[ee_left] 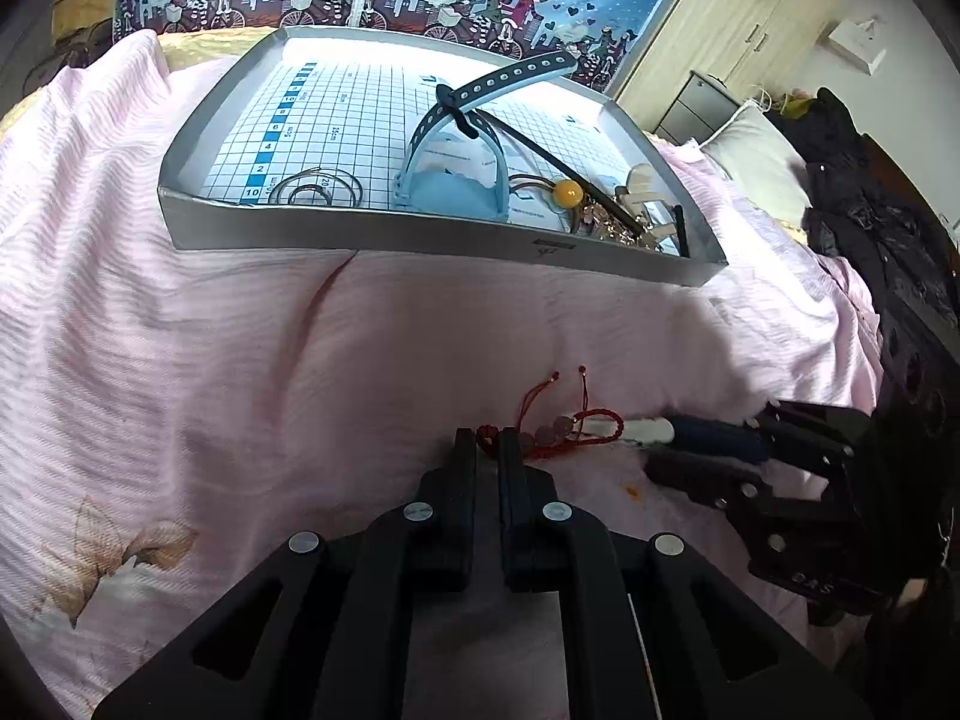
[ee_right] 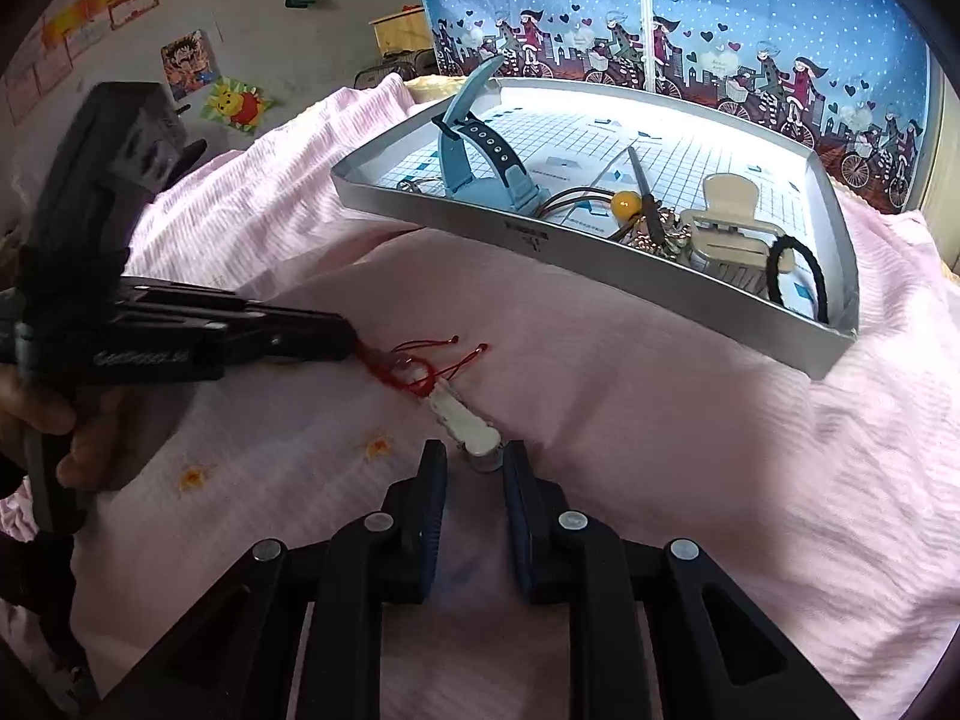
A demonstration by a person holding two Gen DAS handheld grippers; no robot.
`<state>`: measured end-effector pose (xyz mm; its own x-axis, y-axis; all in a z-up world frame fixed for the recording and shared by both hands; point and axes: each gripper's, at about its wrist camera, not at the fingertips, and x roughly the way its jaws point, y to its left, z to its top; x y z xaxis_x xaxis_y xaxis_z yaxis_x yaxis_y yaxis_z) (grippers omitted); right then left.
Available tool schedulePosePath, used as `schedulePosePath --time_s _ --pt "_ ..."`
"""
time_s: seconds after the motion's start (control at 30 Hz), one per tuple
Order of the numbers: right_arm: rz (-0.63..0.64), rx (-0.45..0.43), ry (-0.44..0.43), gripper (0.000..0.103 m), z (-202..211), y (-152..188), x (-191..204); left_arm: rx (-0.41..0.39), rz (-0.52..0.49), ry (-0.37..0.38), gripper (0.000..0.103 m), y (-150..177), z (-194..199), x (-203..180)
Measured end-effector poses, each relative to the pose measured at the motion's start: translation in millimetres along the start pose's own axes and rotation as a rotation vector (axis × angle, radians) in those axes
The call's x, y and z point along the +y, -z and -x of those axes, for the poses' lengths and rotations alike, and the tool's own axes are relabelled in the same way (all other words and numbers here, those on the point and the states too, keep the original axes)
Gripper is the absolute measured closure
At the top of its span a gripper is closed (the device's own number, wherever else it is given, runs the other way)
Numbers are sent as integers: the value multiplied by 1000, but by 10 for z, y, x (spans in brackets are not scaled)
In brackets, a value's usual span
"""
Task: Organize jewelry
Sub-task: 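Reach the left tool to the red bead bracelet while the right tool reaches the white hair clip, then grasp the red bead bracelet with the left tool while the right tool grasps the white hair clip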
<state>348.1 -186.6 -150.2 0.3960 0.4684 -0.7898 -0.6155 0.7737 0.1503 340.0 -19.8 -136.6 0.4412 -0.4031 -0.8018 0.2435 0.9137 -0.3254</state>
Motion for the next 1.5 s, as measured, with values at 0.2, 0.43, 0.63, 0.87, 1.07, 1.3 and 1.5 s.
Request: schedulePosePath --time_s 0.2,0.43,0.63,0.87,1.07,1.3,1.5 --pt "39 -5 18 80 -99 -42 76 -6 -1 7 98 29 -63 -2" --pt "64 4 -6 88 -151 -52 187 3 -9 1 98 60 -64 -62" --pt "9 17 18 88 -108 -91 140 1 -50 12 98 94 13 -155" --pt "-65 14 54 88 -49 -87 -33 -49 -109 -1 59 16 17 -227" --pt "-103 7 65 88 -19 -82 -135 -11 -250 -50 45 -100 -242 -352" --pt "-172 -7 73 88 15 -59 -313 24 -327 -49 51 -118 -521 -481" --pt "-169 8 77 88 2 -60 -295 21 -345 -55 52 -150 -629 -600"
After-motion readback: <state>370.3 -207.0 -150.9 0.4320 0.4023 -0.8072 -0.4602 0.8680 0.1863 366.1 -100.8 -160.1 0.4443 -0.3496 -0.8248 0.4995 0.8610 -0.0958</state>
